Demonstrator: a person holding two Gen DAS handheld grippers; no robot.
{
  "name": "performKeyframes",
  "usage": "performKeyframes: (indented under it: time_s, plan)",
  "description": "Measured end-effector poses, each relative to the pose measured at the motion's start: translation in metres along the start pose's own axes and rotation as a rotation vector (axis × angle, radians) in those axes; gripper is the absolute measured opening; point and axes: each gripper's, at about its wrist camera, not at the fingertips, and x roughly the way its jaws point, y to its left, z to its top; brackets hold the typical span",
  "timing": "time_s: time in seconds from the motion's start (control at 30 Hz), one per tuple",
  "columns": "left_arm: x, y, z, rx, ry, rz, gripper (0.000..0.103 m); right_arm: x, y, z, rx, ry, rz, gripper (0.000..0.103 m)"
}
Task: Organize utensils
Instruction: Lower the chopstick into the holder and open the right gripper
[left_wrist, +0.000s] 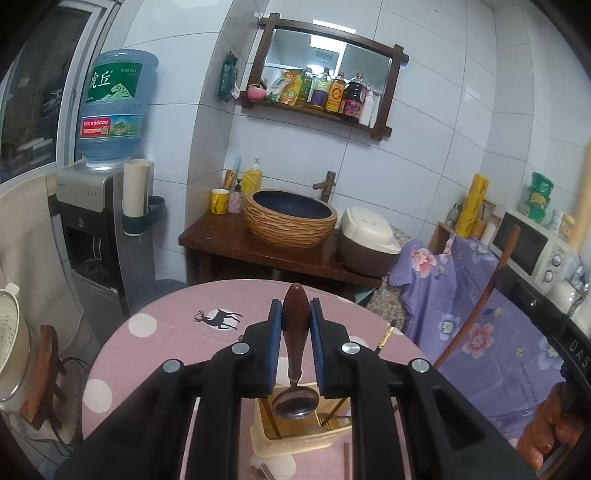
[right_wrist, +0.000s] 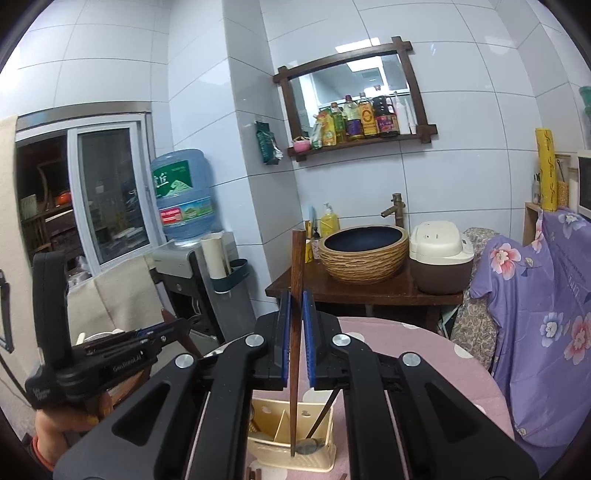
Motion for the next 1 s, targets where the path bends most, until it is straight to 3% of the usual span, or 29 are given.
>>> performKeyframes:
  time_s: [0.17,0.3,0.5,0.53,0.57,0.83,1.0]
  plan:
    - [0.026,-0.001,-0.025,0.016,0.021,0.049,0.016,0.028,-0.007,-0.022,0.029,0.05,-0.016,0.007]
    - [0.035,0.004,-0.035,0.004,0.047,0.046,0.016,0.027,-0.008,-0.016,0.068,0.053,0.022,0.007]
    - [0.04,0.005,-0.035,-0.004,0.054,0.048,0.016,0.009,0.005,0.019,0.049,-0.055,0.018,0.007]
    - [0.041,0.005,-0.035,-0.004,0.056,0.047,0.016,0.009,0.006,0.02,0.042,-0.066,0.014,0.001]
    - [0.041,0.005,-0.036,-0.003,0.058,0.045,0.016,0.011,0.008,0.02,0.03,-0.071,0.007,0.001]
    - [0.05,0.008,-0.049,-0.002,0.086,0.047,0.016,0.046,-0.005,-0.029,0.052,0.048,-0.02,0.001]
    - [0.057,0.012,-0.059,-0.01,0.115,0.033,0.016,0.045,-0.01,-0.051,0.029,0.065,-0.025,0.001]
